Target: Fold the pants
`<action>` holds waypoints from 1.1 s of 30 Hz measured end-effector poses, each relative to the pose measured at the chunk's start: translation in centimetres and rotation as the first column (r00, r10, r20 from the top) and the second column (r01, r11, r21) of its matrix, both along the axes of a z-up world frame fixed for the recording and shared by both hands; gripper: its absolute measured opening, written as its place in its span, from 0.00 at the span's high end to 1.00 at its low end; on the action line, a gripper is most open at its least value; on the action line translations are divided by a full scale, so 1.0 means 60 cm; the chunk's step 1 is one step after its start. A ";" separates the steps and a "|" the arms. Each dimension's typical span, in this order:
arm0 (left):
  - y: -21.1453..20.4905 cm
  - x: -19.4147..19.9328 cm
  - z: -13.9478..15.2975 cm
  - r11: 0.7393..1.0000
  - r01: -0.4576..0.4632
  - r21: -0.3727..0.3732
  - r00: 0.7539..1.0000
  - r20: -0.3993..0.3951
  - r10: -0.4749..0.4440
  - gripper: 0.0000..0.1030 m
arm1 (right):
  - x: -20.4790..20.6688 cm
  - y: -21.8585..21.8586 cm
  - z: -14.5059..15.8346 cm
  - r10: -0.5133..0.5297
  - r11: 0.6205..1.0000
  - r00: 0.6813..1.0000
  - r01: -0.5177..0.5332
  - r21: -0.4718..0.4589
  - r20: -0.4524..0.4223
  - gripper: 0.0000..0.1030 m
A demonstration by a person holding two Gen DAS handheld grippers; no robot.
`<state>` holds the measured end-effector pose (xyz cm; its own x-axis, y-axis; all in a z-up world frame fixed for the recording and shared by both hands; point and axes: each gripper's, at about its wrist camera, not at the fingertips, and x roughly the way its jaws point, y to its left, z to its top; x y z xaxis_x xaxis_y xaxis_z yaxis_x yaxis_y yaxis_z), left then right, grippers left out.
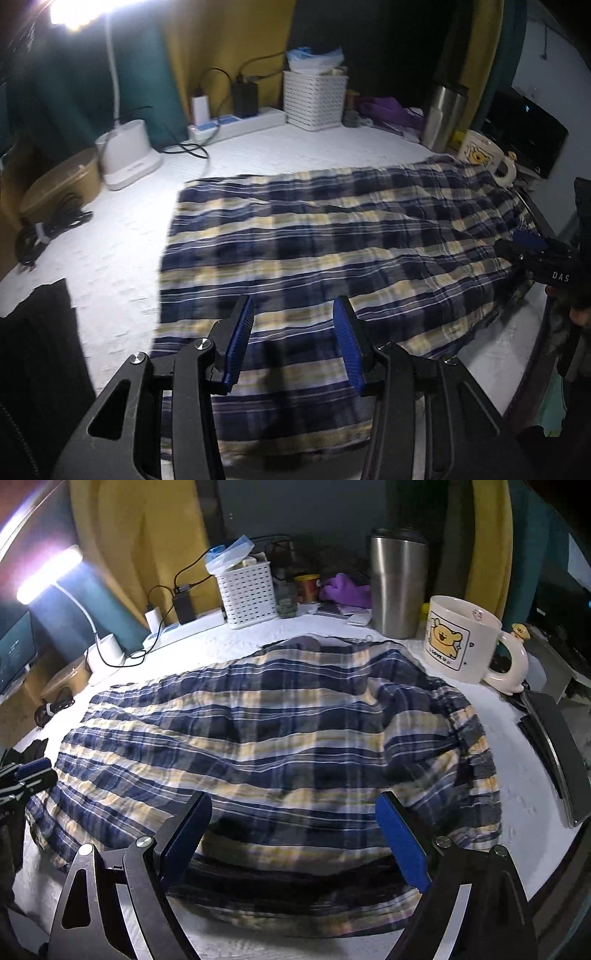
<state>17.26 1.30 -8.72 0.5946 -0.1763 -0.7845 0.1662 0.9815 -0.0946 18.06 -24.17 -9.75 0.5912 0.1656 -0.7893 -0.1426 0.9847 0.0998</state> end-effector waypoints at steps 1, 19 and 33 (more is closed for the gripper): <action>-0.005 0.002 -0.003 1.000 0.003 -0.001 1.000 -0.006 -0.003 0.57 | 0.000 -0.005 0.000 -0.003 1.000 1.000 0.003 0.003 0.000 0.12; -0.060 0.076 0.034 0.992 0.076 0.098 0.997 0.025 -0.079 0.54 | -0.050 -0.088 0.021 -0.100 0.991 0.995 0.099 0.090 0.009 0.12; -0.065 0.060 0.023 0.993 0.075 0.089 0.997 -0.012 -0.074 0.51 | -0.091 -0.118 -0.022 -0.152 0.954 0.988 0.156 0.257 -0.038 0.00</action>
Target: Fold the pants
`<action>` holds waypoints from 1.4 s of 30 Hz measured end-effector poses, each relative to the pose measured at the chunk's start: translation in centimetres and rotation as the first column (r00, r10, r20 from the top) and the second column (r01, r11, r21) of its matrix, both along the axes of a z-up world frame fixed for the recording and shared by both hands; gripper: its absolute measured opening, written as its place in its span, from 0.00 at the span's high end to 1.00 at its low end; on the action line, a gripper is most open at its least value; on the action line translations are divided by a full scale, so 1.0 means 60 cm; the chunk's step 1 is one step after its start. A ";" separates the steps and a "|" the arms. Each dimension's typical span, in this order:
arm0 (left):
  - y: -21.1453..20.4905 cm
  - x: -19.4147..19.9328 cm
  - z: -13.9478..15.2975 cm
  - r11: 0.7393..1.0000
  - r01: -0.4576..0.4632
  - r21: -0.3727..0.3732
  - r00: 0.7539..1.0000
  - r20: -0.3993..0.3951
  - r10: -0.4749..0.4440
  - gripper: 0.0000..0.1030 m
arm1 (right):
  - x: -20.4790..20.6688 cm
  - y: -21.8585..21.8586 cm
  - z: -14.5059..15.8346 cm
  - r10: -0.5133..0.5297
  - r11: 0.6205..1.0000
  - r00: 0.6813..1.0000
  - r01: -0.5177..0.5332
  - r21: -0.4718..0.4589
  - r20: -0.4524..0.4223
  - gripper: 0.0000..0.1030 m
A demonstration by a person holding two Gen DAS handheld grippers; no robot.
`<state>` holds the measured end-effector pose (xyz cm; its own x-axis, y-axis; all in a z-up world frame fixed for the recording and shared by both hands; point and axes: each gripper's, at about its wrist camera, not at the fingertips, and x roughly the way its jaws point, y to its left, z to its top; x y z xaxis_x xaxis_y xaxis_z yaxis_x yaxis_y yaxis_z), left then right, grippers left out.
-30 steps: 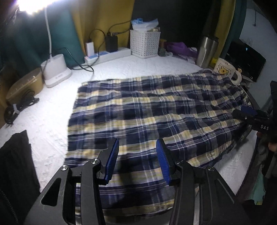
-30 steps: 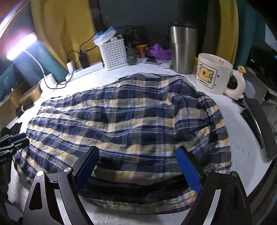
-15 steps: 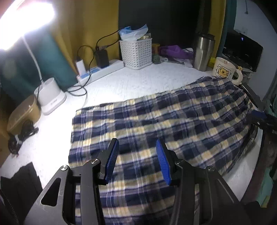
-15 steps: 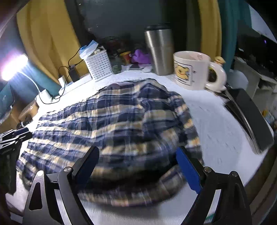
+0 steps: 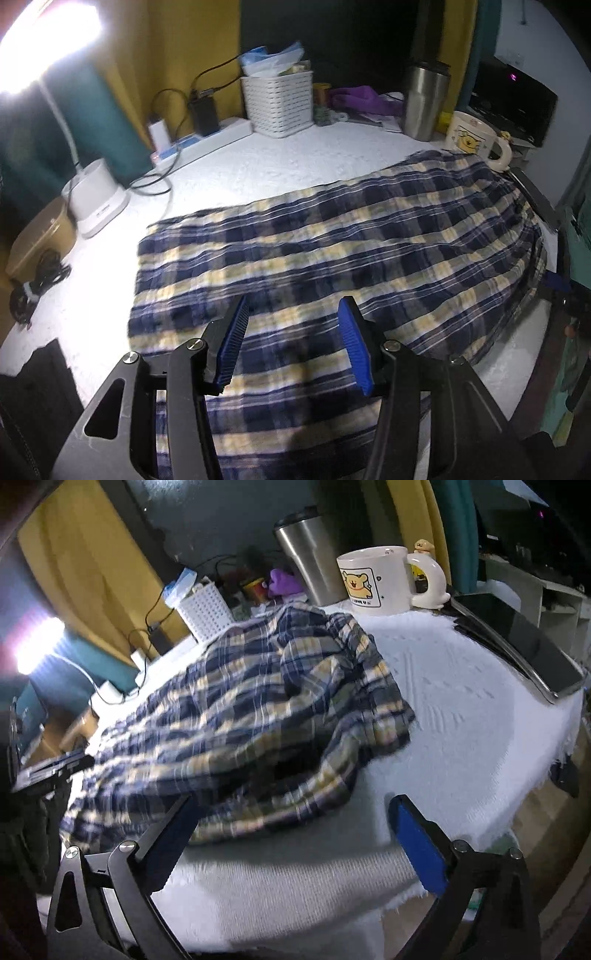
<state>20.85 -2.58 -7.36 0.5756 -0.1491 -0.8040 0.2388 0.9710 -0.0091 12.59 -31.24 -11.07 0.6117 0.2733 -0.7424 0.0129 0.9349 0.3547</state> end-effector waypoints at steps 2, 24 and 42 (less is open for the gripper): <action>0.019 -0.003 -0.001 0.999 -0.036 -0.003 0.999 -0.004 0.036 0.51 | 0.014 -0.005 0.000 -0.005 1.000 1.000 0.005 0.030 0.003 0.00; 0.102 0.004 -0.028 0.981 -0.192 -0.002 0.979 -0.073 0.191 0.49 | 0.119 0.014 -0.012 0.029 0.994 1.000 -0.029 0.104 -0.002 0.00; 0.086 0.046 -0.040 0.985 -0.172 0.007 0.980 -0.100 0.172 0.49 | 0.167 0.023 -0.022 0.063 0.983 0.998 -0.066 0.173 0.022 0.12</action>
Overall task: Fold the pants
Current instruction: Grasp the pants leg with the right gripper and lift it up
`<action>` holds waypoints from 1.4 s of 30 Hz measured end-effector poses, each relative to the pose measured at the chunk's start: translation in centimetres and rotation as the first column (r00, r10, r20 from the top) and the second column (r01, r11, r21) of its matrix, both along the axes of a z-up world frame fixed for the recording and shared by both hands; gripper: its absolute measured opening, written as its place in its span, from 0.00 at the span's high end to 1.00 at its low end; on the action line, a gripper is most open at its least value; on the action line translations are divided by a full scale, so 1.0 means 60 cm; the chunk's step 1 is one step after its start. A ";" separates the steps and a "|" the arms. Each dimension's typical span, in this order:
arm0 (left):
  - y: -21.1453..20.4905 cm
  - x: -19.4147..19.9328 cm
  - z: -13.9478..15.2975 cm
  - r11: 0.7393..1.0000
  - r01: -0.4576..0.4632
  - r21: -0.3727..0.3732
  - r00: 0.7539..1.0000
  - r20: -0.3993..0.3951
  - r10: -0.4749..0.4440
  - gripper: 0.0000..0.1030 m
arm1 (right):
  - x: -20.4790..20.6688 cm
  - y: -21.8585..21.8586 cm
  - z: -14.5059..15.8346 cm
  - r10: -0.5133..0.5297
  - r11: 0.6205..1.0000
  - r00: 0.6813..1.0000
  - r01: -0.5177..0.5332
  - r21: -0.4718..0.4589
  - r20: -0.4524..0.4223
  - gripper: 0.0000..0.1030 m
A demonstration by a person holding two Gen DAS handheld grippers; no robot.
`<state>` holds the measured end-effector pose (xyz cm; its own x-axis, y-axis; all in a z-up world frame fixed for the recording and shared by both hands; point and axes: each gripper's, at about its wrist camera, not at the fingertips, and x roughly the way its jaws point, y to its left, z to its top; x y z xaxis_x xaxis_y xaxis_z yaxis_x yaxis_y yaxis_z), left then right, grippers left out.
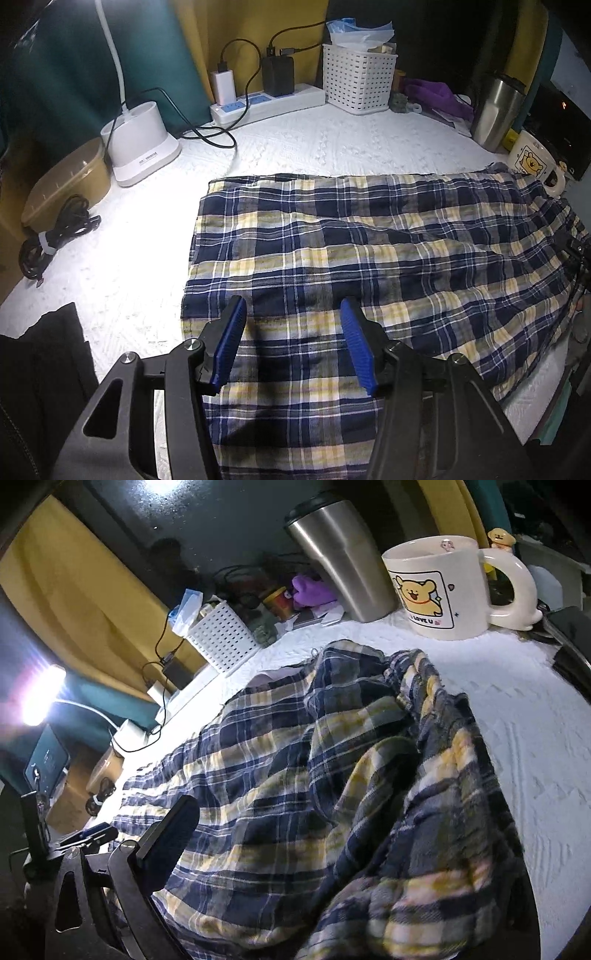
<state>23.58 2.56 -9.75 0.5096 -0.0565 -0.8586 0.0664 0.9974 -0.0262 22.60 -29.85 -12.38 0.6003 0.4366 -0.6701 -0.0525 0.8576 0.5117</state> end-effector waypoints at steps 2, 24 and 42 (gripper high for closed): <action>0.000 0.002 -0.001 1.000 0.002 -0.002 1.000 -0.001 -0.002 0.49 | 0.005 0.003 -0.006 0.007 1.000 1.000 -0.007 0.000 -0.014 0.28; 0.070 -0.024 0.017 0.997 -0.029 -0.075 0.996 0.087 0.036 0.49 | -0.012 0.051 0.064 0.014 0.995 0.996 -0.005 -0.103 0.083 0.83; 0.136 -0.056 0.028 0.990 -0.009 -0.139 0.985 0.167 0.033 0.48 | -0.034 0.165 0.135 0.093 0.975 0.987 -0.063 -0.212 0.131 0.85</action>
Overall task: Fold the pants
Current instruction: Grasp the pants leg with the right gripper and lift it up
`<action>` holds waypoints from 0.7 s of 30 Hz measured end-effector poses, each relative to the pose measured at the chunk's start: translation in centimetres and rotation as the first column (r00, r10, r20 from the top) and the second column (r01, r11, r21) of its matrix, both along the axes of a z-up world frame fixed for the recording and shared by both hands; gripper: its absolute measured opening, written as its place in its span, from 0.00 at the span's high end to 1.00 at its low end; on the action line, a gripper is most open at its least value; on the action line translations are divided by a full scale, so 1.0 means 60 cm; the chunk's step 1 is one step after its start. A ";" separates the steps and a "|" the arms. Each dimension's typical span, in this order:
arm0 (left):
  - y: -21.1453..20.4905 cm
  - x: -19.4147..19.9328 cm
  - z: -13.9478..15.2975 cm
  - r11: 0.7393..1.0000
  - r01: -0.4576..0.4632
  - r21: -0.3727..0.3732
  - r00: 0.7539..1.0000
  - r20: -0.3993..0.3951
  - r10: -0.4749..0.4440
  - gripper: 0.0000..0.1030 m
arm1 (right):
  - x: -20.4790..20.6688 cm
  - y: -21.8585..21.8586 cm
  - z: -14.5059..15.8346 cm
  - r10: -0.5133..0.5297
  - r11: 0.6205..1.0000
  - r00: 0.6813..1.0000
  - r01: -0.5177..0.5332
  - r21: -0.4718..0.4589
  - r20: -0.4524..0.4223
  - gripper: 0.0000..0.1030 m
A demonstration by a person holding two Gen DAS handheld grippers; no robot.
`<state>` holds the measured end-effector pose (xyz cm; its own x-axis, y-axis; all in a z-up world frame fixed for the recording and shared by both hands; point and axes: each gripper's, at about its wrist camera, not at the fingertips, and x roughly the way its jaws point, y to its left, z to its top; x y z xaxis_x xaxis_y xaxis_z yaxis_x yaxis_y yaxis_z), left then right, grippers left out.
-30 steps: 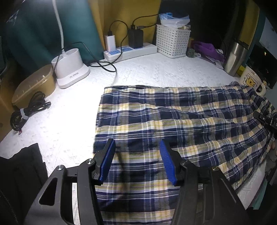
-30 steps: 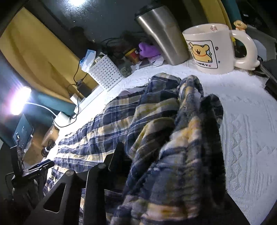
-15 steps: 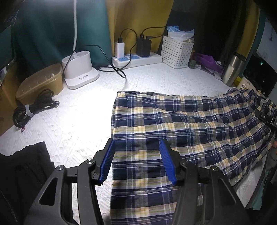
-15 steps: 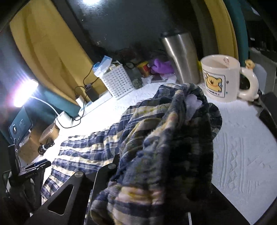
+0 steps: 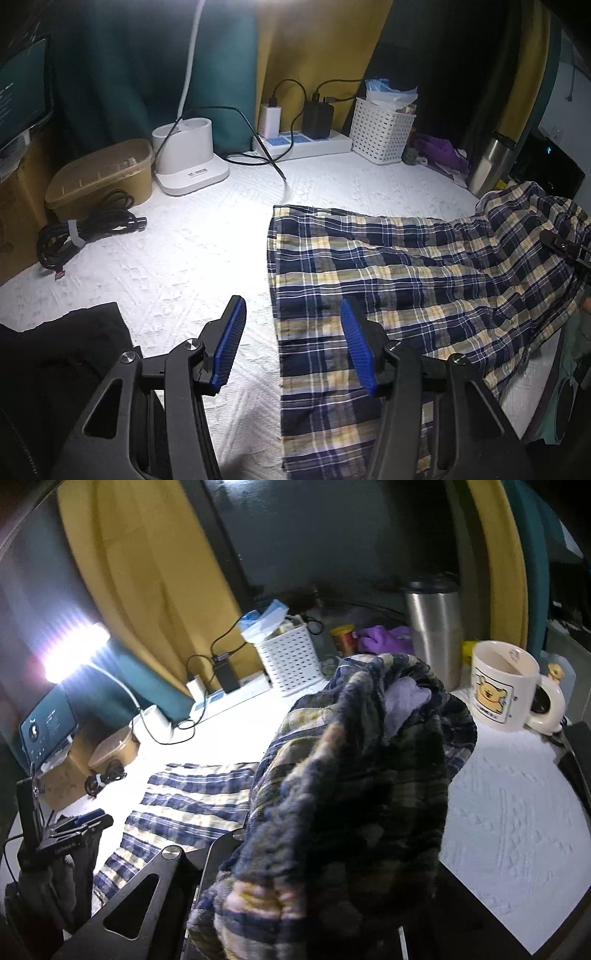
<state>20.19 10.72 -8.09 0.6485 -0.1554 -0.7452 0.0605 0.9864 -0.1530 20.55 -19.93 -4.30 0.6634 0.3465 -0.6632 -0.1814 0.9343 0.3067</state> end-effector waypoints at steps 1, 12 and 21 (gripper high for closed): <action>0.002 -0.002 0.000 1.000 0.002 -0.001 1.000 0.003 -0.002 0.48 | 0.000 0.009 0.003 0.006 1.000 1.000 -0.006 -0.006 0.001 0.85; 0.058 -0.026 0.007 1.000 -0.007 0.029 0.999 0.048 0.005 0.48 | 0.003 0.108 0.017 0.082 0.995 0.996 -0.083 -0.054 -0.021 0.85; 0.105 -0.049 -0.002 1.000 -0.022 0.008 0.999 0.050 0.022 0.48 | 0.014 0.214 -0.002 0.169 0.982 0.984 -0.173 -0.069 -0.063 0.85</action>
